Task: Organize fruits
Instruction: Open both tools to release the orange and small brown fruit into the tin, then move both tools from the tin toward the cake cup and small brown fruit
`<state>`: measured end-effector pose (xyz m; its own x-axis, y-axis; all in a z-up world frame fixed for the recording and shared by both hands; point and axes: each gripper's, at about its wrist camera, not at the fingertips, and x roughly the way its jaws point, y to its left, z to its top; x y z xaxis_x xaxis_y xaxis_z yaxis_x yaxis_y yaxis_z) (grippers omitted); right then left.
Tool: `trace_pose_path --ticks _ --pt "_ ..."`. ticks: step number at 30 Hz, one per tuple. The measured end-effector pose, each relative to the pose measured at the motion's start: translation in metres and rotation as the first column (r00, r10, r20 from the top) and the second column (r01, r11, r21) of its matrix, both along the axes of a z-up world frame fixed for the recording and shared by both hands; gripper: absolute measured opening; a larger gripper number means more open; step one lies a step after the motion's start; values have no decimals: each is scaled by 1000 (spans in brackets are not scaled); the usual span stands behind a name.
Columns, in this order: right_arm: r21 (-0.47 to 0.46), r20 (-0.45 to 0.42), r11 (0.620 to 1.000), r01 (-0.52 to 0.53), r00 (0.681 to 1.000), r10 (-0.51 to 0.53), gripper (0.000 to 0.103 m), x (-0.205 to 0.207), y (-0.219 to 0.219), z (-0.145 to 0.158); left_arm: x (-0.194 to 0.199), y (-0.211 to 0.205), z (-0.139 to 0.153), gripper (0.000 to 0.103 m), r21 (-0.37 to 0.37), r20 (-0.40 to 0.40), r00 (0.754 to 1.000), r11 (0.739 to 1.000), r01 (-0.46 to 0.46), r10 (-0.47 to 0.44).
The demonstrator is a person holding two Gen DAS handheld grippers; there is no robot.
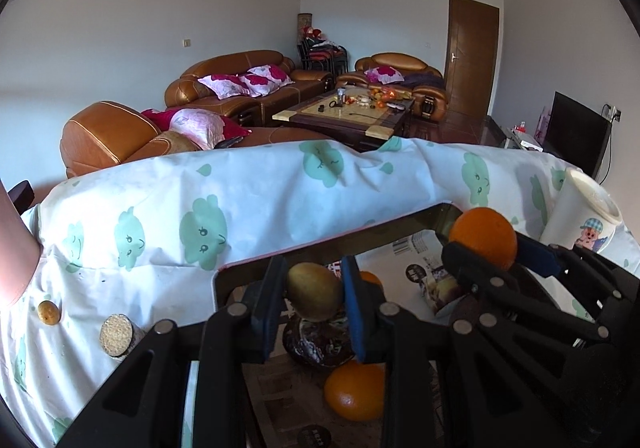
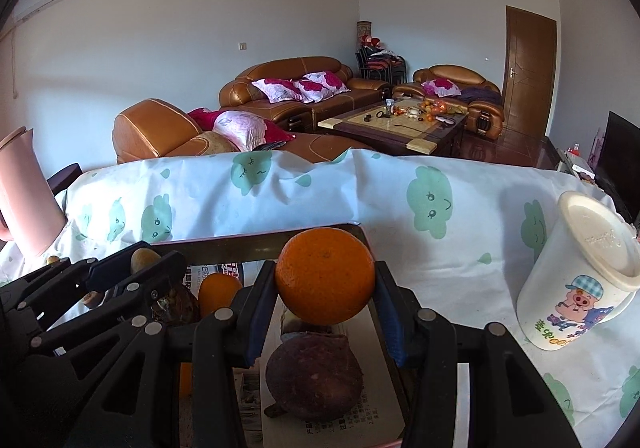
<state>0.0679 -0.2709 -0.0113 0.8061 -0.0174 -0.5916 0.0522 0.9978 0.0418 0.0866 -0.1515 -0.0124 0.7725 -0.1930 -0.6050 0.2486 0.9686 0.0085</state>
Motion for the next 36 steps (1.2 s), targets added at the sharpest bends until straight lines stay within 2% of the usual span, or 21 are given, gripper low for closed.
trace_pose_path --ticks 4,9,10,12,14,15,16,17,18,19,22,24,33,36 --pt "27 -46 999 -19 999 21 50 7 0 -9 -3 -1 -1 30 18 17 1000 1000 -2 1" --pt "65 -38 997 -49 998 52 50 6 -2 -10 -4 3 1 31 5 30 999 1000 -13 12" --pt "85 -37 995 -56 998 60 50 6 -4 -10 -5 5 1 35 -1 27 999 1000 -19 19" --pt "136 -35 988 -67 997 72 50 6 -8 -10 -7 11 4 46 -10 33 998 999 -46 46" --pt "193 -26 978 -76 996 83 50 6 -14 -9 -8 16 8 66 -19 53 996 997 -76 77" --pt "224 -14 971 -82 996 87 50 5 -17 -8 -11 20 11 71 -29 66 994 996 -86 88" --pt "252 4 964 -86 996 88 50 4 -21 -6 -13 23 13 82 -43 77 993 995 -90 93" --pt "272 24 958 -87 996 83 50 2 -23 -5 -16 26 16 88 -55 88 991 994 -95 100" --pt "286 45 954 -86 996 76 51 -2 -25 -1 -19 28 19 100 -66 102 989 992 -104 110" --pt "294 68 952 -85 995 68 53 -5 -27 2 -23 31 21 103 -75 120 986 991 -111 120" --pt "297 134 952 -70 991 31 70 -14 -28 10 -29 34 25 103 -81 135 984 991 -105 116" --pt "277 172 959 -63 985 15 73 -20 -26 15 -31 34 25 103 -65 137 983 991 -117 125" --pt "110 245 994 -16 969 -11 75 -30 -3 21 -40 47 20 103 -16 180 964 981 -195 195" --pt "81 286 997 -6 958 -17 75 -39 -5 22 -43 52 19 103 -15 195 958 977 -211 210"
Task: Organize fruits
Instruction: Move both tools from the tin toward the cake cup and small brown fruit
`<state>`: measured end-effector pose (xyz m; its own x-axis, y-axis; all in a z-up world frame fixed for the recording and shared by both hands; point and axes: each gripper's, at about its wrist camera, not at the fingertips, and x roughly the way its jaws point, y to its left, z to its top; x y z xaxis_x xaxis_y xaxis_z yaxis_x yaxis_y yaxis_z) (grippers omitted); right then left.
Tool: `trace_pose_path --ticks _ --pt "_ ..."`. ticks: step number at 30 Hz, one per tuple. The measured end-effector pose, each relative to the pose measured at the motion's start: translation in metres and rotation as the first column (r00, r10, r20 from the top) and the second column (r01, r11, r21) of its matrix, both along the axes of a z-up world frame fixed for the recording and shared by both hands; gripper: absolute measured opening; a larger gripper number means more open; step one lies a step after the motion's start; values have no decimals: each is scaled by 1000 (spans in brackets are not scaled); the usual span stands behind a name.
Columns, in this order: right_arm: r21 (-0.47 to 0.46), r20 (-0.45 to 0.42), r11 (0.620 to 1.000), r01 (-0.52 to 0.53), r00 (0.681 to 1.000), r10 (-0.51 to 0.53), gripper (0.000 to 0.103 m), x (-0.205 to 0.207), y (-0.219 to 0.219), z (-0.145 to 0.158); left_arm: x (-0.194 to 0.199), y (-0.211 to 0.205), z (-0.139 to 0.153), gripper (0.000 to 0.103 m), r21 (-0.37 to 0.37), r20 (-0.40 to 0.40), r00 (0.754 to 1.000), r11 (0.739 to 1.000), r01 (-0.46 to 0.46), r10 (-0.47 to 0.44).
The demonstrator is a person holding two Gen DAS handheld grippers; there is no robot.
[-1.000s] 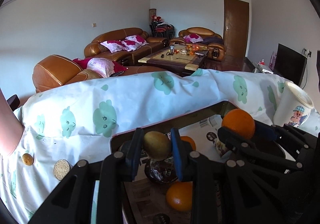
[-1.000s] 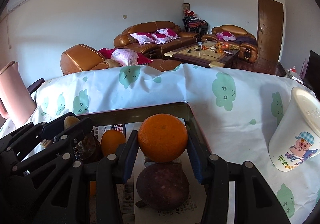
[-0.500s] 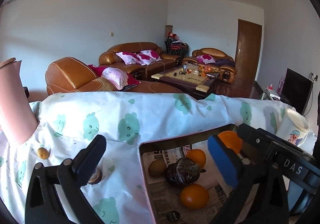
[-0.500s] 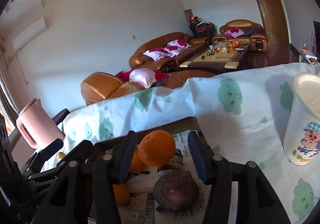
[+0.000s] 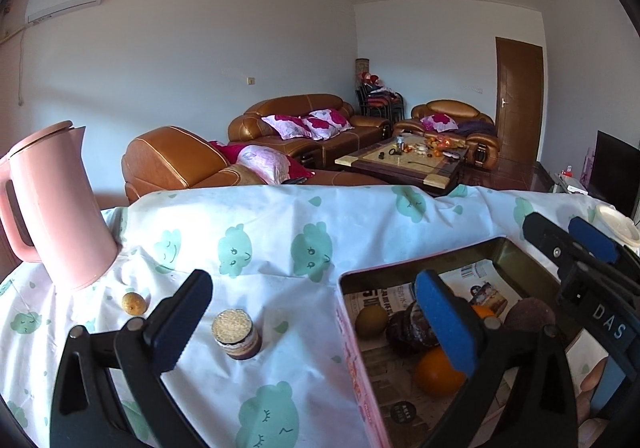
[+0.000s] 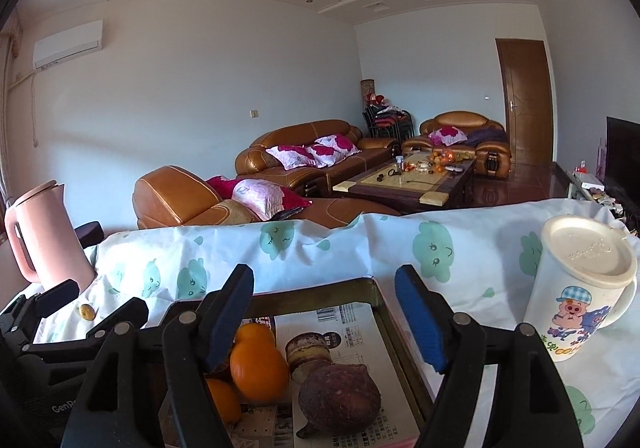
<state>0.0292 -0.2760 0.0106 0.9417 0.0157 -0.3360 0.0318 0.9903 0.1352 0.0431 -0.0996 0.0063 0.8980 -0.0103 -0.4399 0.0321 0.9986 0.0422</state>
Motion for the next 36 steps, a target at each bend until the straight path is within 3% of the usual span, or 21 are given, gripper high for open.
trace_pose_path --ticks 3,10,24,30,36 --pt "-7 33 1000 22 999 -22 83 -5 4 0 -3 4 -2 103 14 16 1000 1000 -21 21" --pt "-18 81 996 83 993 -81 88 -17 4 4 -8 11 -3 103 16 42 998 999 -47 46" --pt "-53 116 990 131 985 -124 88 -53 26 8 -21 14 -4 103 25 36 999 1000 2 -2" --pt "-10 84 991 134 988 -133 88 -57 41 5 -22 32 -6 103 -5 3 1000 1000 25 -25" --pt "-45 86 994 98 992 -94 88 -56 76 6 -18 62 -9 103 6 -21 1000 1000 10 -10"
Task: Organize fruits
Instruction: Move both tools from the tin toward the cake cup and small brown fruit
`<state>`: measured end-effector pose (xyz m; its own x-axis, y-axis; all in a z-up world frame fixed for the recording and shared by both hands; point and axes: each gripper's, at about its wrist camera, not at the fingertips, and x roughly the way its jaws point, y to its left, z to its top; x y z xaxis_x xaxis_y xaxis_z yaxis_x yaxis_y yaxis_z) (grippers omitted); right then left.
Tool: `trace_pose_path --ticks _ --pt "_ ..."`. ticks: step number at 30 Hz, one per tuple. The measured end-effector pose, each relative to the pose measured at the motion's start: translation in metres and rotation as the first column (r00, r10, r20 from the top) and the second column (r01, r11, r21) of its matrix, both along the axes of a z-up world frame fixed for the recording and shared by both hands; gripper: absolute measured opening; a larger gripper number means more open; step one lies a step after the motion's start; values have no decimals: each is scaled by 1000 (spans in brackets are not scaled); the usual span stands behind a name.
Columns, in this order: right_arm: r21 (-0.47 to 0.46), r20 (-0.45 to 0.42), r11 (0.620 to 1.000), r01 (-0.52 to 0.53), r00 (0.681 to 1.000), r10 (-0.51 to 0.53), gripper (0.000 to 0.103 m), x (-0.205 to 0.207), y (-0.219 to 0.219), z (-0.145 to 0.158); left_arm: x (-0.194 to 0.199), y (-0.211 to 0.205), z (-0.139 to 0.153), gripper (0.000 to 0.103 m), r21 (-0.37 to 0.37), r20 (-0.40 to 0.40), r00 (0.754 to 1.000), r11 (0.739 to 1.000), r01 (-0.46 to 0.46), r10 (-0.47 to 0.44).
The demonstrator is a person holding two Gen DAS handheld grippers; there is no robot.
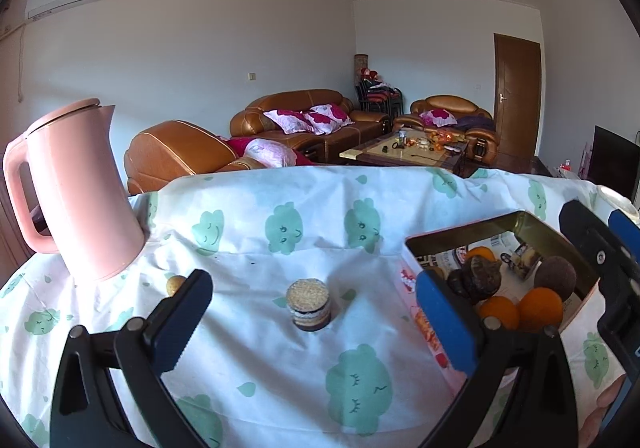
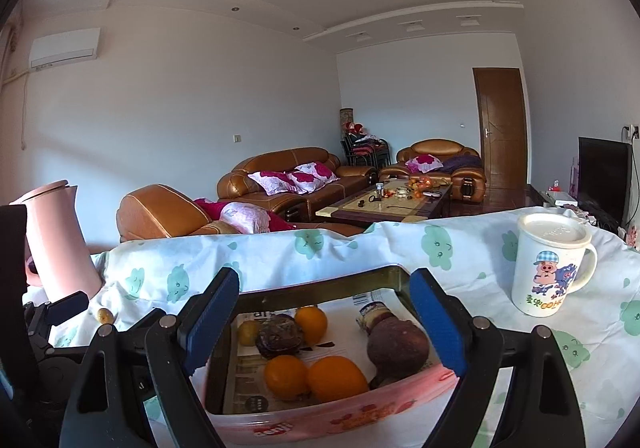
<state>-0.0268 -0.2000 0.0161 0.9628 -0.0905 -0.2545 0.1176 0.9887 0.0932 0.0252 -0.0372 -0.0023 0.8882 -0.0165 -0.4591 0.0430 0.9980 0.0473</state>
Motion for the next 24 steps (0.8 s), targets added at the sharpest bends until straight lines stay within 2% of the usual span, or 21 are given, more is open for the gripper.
trace_pose_path --ticks 5,8,11,16,20,24 --pt "-6 -23 999 -48 999 48 88 11 33 -2 9 39 -2 103 20 -13 998 998 -54 54" --pt "-20 -32 996 -85 996 84 88 16 54 -3 18 71 -4 103 -10 -40 993 994 -109 108" --pt "-31 -53 992 -123 991 121 88 22 72 -5 26 102 -9 103 -44 -76 983 984 -173 169" --pt "-48 -114 980 -195 975 188 88 38 104 -9 37 137 -14 103 -41 -99 959 962 -270 265" --pt "-55 -211 964 -260 947 243 88 63 132 -17 45 157 -19 103 -21 -137 935 942 -334 328" --pt "-37 -351 944 -328 889 295 88 95 156 -31 51 178 -21 103 21 -163 898 911 -411 409"
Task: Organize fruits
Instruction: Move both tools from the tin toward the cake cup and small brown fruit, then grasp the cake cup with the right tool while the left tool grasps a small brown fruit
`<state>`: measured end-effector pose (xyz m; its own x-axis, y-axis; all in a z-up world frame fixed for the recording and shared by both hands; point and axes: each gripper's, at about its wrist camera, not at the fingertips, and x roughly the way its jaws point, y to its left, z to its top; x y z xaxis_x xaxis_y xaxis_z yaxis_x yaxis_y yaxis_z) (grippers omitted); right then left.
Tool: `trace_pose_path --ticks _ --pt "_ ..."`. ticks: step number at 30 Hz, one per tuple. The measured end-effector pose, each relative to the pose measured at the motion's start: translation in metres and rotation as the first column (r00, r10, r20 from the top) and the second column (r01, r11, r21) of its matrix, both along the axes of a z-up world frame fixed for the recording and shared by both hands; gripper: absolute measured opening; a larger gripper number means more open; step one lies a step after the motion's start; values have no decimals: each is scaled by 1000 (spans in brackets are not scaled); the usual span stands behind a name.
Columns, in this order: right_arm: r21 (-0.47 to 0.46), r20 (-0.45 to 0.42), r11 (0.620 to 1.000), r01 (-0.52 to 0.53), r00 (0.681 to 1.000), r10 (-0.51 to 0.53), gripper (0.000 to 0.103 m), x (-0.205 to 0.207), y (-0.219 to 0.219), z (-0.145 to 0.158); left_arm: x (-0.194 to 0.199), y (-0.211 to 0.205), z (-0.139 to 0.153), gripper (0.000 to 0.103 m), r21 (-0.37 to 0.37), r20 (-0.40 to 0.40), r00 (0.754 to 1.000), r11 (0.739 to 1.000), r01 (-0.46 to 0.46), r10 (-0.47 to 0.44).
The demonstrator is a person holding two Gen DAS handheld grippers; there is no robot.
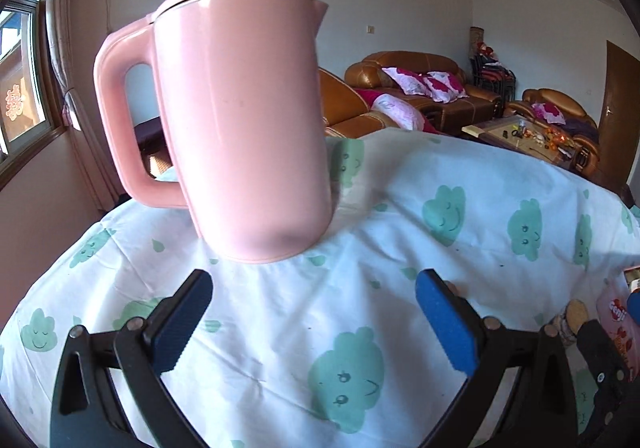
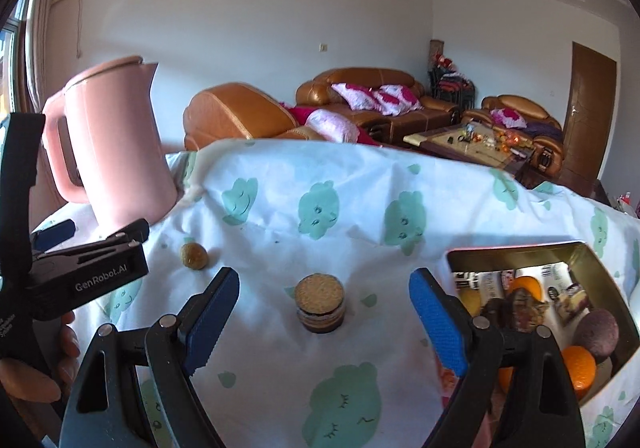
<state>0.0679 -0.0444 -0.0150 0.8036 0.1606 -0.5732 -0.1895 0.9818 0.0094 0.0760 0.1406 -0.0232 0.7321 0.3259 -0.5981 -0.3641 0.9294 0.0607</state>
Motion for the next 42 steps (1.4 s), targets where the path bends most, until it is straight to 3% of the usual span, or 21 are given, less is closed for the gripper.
trace_pose_path --ticks 6,11,13,14,18,23,28,35,39,42 --pt "-46 -156 999 -24 988 17 80 33 18 -21 1 19 -2 103 -39 -17 999 998 -47 46" --pt "-48 -262 998 -27 965 14 57 48 18 -36 2 12 -2 103 2 -31 999 1000 -21 21" --pt "-31 -275 999 -26 961 17 40 48 15 -37 3 8 -2 103 -5 -36 999 1000 14 -14" --pt "-20 -277 999 -32 960 25 37 47 13 -37 4 6 -2 103 -10 -38 999 999 32 -33" --pt "9 -239 999 -53 970 54 37 32 12 -30 3 -7 -3 103 -4 -34 994 995 99 -99" --pt "7 -3 999 -44 999 44 37 -5 10 -2 6 -20 -6 103 10 -39 989 989 145 -144" --pt "18 100 999 -37 994 35 37 -21 10 11 8 -33 -7 103 27 -58 981 982 189 -187" --pt "25 116 999 -46 992 42 36 -20 6 13 18 -42 -12 103 -6 -98 969 974 226 -226" --pt "113 77 992 -51 996 42 36 -12 -10 10 35 -41 -13 103 -47 -139 963 972 228 -233" --pt "161 15 986 -45 999 43 36 -3 -19 3 49 -47 -18 103 -24 -174 957 973 231 -232"
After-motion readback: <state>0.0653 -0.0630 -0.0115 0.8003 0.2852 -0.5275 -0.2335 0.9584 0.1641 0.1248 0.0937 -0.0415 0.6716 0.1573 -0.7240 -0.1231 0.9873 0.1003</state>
